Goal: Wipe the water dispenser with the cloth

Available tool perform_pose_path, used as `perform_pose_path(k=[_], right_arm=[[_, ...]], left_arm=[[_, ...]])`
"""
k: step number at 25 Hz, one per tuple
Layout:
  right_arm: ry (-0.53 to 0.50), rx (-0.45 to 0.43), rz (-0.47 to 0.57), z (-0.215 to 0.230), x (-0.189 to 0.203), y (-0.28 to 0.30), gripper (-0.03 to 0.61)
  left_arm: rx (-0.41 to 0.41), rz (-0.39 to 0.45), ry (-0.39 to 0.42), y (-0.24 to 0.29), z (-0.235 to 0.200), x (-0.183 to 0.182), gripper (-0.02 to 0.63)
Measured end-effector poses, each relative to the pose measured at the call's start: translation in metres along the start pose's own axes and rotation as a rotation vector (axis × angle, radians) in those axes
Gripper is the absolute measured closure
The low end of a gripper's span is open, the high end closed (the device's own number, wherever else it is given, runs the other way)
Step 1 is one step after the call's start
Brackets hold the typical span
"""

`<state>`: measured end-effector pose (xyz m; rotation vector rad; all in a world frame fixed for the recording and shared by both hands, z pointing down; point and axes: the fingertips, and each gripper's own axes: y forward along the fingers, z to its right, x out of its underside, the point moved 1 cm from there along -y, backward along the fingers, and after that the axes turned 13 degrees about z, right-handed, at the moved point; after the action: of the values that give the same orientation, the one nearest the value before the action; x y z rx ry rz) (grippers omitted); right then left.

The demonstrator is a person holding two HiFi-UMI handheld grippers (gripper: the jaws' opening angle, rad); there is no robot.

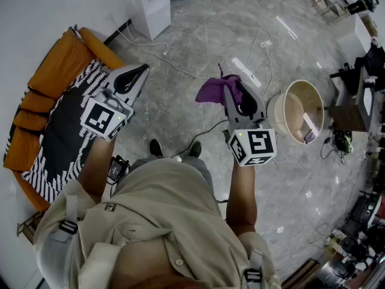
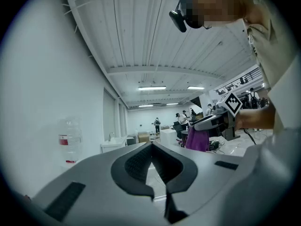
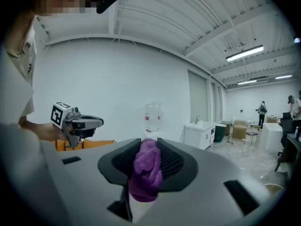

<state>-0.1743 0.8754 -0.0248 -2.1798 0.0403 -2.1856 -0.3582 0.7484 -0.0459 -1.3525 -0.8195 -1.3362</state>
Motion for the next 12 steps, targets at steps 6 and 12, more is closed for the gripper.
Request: perform_pose_path(k=[6, 12], right_arm=[[0.009, -0.031, -0.003, 0.046, 0.003, 0.002, 0.463], [0.026, -0.096, -0.004, 0.093, 0.005, 0.006, 0.463]], left_arm=[[-0.031, -0.015, -0.002, 0.036, 0.02, 0.008, 0.597], [-0.1, -0.039, 0.009, 0.07, 0.04, 0.013, 0.597]])
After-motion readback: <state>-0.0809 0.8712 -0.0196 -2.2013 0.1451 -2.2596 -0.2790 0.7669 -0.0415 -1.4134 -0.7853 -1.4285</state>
